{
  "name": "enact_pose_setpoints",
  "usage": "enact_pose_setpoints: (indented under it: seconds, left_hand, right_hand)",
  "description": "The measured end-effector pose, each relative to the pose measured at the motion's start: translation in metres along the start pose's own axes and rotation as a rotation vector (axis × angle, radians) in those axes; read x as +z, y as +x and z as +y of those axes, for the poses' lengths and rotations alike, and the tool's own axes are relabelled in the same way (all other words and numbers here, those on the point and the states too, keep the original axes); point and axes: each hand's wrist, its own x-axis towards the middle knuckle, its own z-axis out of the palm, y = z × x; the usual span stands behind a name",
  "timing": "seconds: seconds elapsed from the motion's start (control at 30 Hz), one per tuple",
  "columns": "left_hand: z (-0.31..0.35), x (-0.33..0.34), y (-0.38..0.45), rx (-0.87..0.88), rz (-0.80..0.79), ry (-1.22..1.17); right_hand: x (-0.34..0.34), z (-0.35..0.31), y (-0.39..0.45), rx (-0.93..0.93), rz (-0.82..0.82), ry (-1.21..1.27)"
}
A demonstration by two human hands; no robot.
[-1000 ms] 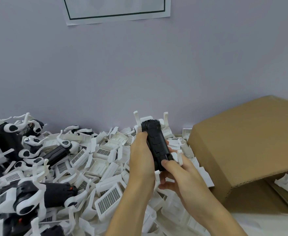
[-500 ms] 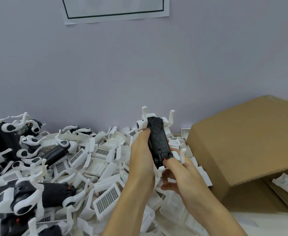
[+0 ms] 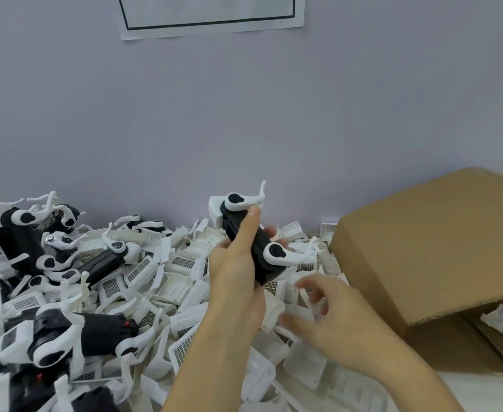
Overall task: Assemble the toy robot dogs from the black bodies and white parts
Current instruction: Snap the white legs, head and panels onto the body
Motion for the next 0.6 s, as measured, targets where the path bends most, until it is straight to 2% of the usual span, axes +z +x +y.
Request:
enact_pose_setpoints:
  seconds: [0.07, 0.17, 0.4, 0.6]
  left_hand:
    - [-0.002, -0.001, 0.001, 0.012, 0.07, 0.105]
    - [-0.006, -0.003, 0.005, 0.002, 0.124, 0.216]
    - [-0.009, -0.004, 0.009, 0.016, 0.148, 0.263]
    - [-0.009, -0.004, 0.004, 0.082, 0.118, 0.359]
  right_hand:
    - [0.006, -0.005, -0.002, -0.005, -0.063, -0.141]
    - [0.009, -0.008, -0.002, -0.022, -0.017, -0.228]
    - [-0.001, -0.009, -0.004, 0.025, -0.038, -0.317]
    - [-0.03, -0.018, -0.01, 0.027, -0.001, -0.152]
